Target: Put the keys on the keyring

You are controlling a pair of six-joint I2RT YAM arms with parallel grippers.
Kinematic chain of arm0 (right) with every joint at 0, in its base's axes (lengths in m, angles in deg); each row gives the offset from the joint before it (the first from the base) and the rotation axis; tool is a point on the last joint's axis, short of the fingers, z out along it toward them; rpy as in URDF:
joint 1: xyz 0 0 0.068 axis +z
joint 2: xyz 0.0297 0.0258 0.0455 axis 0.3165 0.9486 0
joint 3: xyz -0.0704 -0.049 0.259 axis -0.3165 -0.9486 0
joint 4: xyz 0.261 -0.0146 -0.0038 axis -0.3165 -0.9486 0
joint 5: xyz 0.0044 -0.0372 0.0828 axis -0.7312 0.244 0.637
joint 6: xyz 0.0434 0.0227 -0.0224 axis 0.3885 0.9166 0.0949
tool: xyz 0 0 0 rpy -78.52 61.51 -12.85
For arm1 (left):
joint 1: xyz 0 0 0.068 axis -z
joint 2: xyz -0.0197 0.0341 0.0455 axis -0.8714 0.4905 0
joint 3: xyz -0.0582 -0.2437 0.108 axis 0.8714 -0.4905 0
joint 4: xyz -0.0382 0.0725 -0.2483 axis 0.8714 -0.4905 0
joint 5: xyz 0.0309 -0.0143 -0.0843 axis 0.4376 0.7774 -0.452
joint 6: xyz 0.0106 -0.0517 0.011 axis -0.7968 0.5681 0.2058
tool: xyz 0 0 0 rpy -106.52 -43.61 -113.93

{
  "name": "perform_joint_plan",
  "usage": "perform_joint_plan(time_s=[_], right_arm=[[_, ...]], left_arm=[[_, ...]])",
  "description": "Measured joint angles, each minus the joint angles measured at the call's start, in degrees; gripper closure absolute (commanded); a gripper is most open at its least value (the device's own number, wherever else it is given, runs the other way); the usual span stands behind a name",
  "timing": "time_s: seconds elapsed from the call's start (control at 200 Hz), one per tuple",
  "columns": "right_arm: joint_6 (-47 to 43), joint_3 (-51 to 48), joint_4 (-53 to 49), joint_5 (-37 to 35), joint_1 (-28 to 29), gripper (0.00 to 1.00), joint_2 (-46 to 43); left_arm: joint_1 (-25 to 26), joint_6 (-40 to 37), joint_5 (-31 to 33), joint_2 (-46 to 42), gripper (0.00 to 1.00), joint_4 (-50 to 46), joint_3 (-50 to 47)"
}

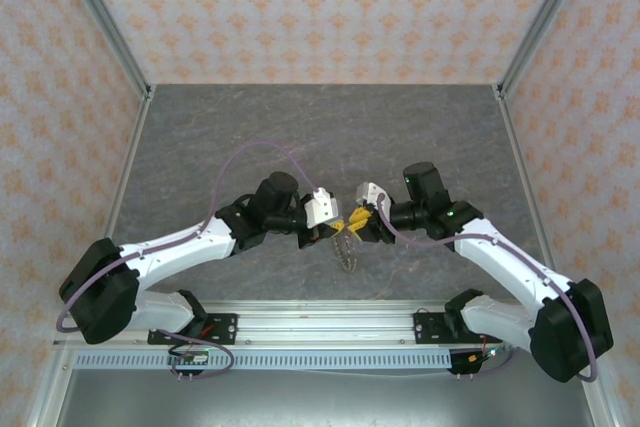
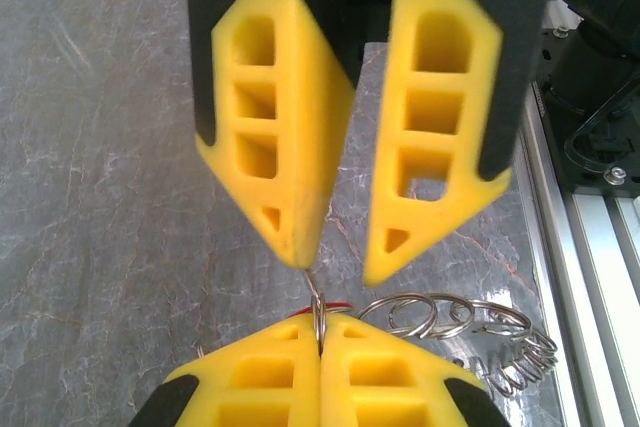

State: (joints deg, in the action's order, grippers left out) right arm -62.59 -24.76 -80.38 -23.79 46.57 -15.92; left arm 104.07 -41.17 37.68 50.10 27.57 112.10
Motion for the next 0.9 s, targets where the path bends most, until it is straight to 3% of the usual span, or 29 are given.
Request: perform_joint_plan(time_s=[0.515,0.621,0.761,0.901], right_arm=[[-0.87,0.98,1.27,3.10,-0.04,0.76,3.39],[-0.96,1.01,1.29,3.96,-0.04,0.81,3.85],[-1.60,1.09,1.27,4.11,-0.04,0.96,4.04],[-1.97,1.09,1.22,3.41,-0.04,1.00,3.98]], left_arm=[[0.00,-0.07,-0.33,-0.37,1.00,-0.70,0.98],[0.00,-0.13,-0.66,-0.37,1.00,-1.09,1.25],[-0.33,-0.15,-0.68,-0.37,1.00,-1.16,1.25],[-0.35,-0.48,-0.52,-0.37,0.97,-1.62,1.29]])
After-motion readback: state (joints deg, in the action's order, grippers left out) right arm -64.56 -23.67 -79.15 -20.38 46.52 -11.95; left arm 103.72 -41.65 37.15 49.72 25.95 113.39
